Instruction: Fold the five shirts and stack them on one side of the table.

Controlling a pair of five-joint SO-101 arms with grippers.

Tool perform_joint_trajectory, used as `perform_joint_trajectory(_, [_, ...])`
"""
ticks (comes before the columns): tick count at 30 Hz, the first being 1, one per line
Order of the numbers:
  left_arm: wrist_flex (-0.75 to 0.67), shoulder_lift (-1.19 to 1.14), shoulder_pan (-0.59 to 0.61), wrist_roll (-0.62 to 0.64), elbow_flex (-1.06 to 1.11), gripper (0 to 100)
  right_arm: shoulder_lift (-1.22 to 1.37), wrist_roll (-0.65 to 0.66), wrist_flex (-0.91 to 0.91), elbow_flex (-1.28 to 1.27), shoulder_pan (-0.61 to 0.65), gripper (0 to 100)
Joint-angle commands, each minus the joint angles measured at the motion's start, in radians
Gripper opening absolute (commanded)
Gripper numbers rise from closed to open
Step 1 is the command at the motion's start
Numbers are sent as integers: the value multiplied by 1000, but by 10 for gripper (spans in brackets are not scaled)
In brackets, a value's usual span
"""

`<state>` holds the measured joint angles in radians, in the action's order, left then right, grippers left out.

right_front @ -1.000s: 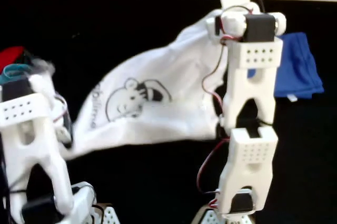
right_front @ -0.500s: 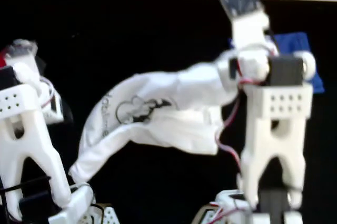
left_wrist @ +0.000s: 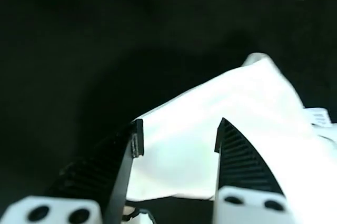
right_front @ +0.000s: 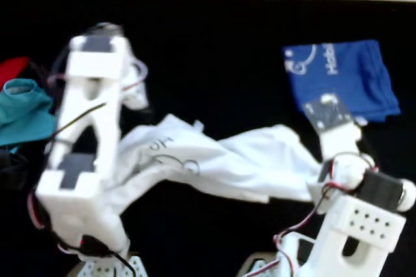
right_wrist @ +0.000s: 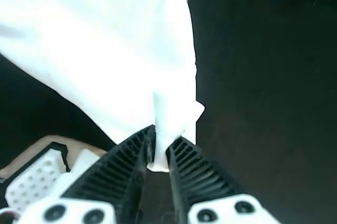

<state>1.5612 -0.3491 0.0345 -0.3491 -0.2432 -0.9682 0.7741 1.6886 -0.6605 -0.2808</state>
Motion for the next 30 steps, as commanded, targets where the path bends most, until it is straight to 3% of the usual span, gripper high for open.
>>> perform_joint_trajectory(1, [31, -107, -94, 9, -173, 224, -65, 25, -44, -93, -38, 5])
perform_joint_trajectory(16, [44, -565, -140, 9, -519, 223, -90, 20, -42, -136, -36, 5])
perform_joint_trajectory(18, [54, -584, -145, 6, -529, 181, -90, 18, -44, -136, -36, 5])
perform_joint_trajectory(21, [60, -590, -160, 6, -529, 2, -88, 17, -70, -139, -36, 5])
perform_joint_trajectory(30, [117, -584, -143, 6, -628, 8, -88, -54, -259, -242, -33, 5])
